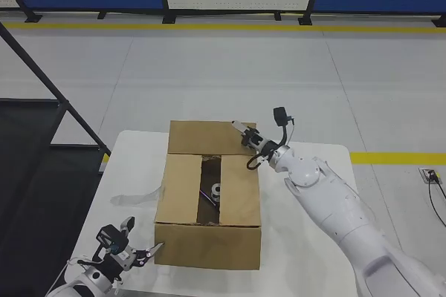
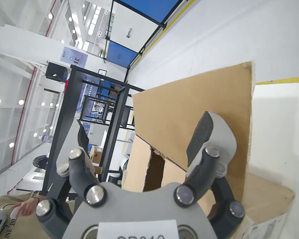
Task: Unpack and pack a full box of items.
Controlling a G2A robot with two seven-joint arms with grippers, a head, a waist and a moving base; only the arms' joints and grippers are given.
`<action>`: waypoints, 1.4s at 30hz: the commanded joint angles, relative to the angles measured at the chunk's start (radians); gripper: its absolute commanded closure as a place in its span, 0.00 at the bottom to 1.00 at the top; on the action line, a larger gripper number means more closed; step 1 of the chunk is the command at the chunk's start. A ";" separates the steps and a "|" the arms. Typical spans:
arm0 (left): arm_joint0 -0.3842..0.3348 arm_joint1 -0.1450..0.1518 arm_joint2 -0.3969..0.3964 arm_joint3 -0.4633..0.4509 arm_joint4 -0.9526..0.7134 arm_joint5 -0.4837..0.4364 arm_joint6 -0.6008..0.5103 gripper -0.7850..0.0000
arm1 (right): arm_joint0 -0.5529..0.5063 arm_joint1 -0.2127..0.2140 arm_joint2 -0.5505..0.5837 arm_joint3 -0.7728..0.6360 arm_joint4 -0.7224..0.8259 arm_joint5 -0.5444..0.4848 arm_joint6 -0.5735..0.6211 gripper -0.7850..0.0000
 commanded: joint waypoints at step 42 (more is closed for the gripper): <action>-0.058 -0.023 0.036 0.035 -0.132 0.386 -0.043 0.00 | -0.024 -0.077 0.088 0.040 0.131 -0.281 0.377 0.00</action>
